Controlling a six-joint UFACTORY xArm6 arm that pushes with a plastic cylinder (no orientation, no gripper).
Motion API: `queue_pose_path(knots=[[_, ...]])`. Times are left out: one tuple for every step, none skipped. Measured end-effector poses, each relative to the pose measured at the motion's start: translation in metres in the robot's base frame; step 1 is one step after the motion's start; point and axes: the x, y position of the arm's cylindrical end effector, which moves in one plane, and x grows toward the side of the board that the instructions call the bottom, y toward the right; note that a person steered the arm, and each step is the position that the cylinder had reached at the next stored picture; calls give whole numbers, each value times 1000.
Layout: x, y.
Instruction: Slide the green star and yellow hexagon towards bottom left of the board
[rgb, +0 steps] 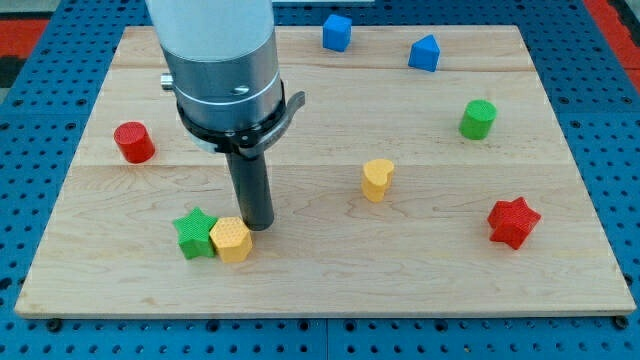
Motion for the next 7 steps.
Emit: queue_pose_path(knots=[[21, 21], [51, 22], [39, 3], [11, -8], [-6, -25], [-7, -28], [-5, -27]])
